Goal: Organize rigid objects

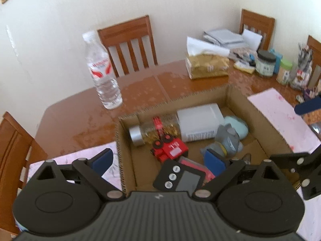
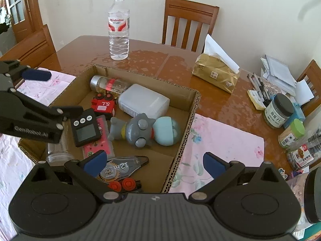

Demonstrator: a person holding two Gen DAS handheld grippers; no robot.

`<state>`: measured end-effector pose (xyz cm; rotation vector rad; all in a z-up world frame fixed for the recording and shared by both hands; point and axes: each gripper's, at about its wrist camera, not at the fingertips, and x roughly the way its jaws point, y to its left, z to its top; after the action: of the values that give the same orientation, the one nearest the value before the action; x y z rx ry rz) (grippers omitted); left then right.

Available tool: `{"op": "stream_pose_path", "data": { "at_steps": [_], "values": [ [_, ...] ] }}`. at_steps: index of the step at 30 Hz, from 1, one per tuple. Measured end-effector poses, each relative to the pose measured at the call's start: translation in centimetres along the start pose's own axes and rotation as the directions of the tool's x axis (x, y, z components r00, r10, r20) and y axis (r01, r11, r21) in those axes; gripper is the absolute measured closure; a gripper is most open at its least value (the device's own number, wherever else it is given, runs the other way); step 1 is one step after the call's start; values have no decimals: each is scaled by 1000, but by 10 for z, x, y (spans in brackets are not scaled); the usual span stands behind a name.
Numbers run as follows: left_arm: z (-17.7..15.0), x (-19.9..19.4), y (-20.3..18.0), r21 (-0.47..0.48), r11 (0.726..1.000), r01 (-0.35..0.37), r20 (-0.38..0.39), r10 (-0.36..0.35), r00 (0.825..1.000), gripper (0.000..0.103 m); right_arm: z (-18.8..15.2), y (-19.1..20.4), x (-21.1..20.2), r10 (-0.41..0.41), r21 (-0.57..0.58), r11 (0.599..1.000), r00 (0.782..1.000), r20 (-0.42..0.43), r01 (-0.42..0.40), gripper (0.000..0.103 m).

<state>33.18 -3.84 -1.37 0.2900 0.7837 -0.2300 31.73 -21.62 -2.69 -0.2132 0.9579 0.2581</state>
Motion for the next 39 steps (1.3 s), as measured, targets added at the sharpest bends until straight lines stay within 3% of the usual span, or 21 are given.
{"op": "stream_pose_path", "data": {
  "at_steps": [5,10,17,24,30,39],
  "values": [
    [1,-28,3,-35,999,-42,74,45,996,1,3,5,-9,-21,2,1000,1000,8,21,0],
    [-6,-52,5,-118,992,-34,86,44,995,1,-2,8,-19,-43,59,997,999,0,43,0],
    [-32,-68,-1,-269,962,-36,-43,25,999,1,-23,18,-32,-75,165,983,997,-25,78,0],
    [-51,-89,-12,-245,964,-104,-120,76,990,1,-44,27,-49,-142,242,958,987,-77,157,0],
    [-50,-105,-13,-247,961,-128,-144,94,985,1,-49,26,-66,-126,316,937,988,-85,146,0],
    [-46,-114,-12,-250,960,-127,-144,93,985,1,-45,36,-72,-141,288,944,986,-85,160,0]
  ]
}}
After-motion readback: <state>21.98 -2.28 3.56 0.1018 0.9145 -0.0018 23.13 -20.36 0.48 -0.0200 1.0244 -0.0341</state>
